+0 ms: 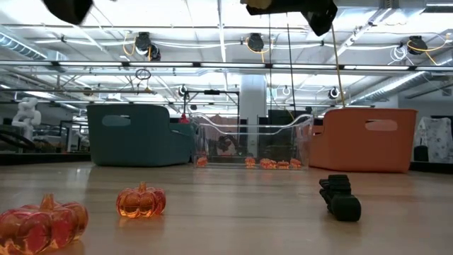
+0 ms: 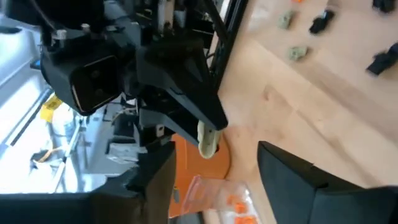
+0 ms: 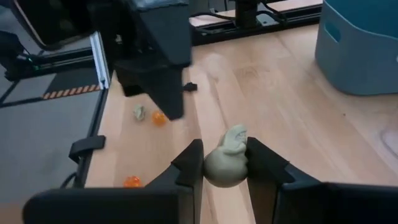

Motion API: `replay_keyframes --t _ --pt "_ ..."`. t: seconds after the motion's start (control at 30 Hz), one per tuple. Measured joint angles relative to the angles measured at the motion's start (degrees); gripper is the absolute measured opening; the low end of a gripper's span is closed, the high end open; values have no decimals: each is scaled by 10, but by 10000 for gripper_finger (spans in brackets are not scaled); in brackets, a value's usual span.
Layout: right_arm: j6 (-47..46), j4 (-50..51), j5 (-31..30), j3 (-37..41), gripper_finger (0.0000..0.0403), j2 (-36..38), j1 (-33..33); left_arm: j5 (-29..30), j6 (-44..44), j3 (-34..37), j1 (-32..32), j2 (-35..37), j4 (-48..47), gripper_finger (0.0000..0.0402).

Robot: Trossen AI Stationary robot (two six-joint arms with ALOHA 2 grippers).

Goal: Sort Halloween decoration
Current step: Put the white skull toy into the blue bin

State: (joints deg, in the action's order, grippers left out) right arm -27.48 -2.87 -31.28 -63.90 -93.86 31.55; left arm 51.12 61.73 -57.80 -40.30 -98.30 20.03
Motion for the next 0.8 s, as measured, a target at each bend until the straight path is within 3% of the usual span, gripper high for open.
replay_keyframes --t 0.2,0.47,0.8 --pt "-4 -31 0 0 66 0 0 -52 82 0 33 0 1 265" --pt "0 -38 1 0 66 0 -1 -130 104 0 73 0 20 269" --pt "8 -36 0 0 66 0 -4 -191 126 0 108 0 23 195"
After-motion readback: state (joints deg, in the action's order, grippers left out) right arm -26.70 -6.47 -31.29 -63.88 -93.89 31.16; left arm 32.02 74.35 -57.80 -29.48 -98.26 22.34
